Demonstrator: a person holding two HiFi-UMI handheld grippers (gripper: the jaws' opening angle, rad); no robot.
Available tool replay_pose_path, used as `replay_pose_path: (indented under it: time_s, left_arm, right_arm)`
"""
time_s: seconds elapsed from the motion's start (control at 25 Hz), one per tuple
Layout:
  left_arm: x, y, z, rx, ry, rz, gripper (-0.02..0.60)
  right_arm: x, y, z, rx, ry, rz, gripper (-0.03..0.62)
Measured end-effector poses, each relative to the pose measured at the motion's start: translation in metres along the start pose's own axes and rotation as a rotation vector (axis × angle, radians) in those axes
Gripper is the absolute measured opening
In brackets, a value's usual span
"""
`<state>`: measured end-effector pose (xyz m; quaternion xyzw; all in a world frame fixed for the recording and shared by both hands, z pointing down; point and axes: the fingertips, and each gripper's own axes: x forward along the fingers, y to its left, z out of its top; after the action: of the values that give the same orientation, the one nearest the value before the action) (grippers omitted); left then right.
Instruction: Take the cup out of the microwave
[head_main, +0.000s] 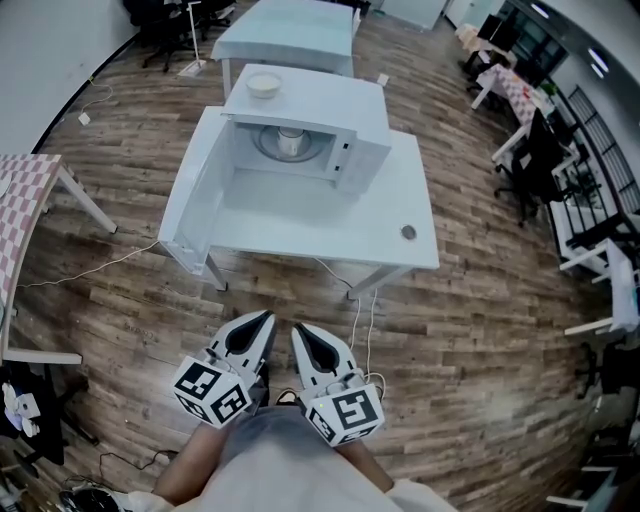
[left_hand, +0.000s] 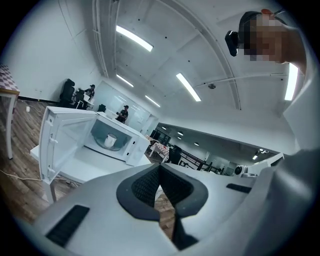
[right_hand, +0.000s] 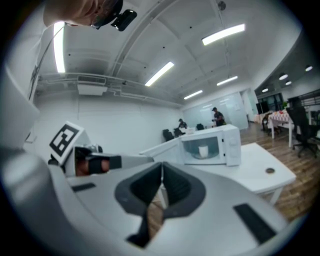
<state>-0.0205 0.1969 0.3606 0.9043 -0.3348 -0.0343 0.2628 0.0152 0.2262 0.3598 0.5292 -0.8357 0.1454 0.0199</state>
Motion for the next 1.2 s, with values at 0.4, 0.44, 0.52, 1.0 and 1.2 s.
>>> replay_pose_path:
  time_s: [0.4,0.44,0.52,1.0,1.2]
  left_arm:
    - [0.028,0.042,0.016,-0.034,0.029,-0.012,0.010]
    - [0.030,0.045,0.020,-0.035,0.029,-0.015,0.011]
    - [0.035,0.050,0.030,-0.036,0.025,-0.026,0.010]
    - [0.056,0.073,0.069,-0.007,0.021,-0.123,0.009]
    - [0.060,0.086,0.084,-0.010,0.006,-0.150,0.011]
  right_arm:
    - [0.054,-0.014,-0.001,-0.006,0.060,-0.011,0.023]
    - [0.059,-0.016,0.000,-0.006,0.065,-0.016,0.021]
    - [0.068,-0.019,0.002,-0.002,0.074,-0.028,0.023]
    - [0.120,-0.026,0.029,-0.032,0.050,-0.059,0.023]
    - [0.141,-0.023,0.037,-0.043,0.040,-0.065,0.023]
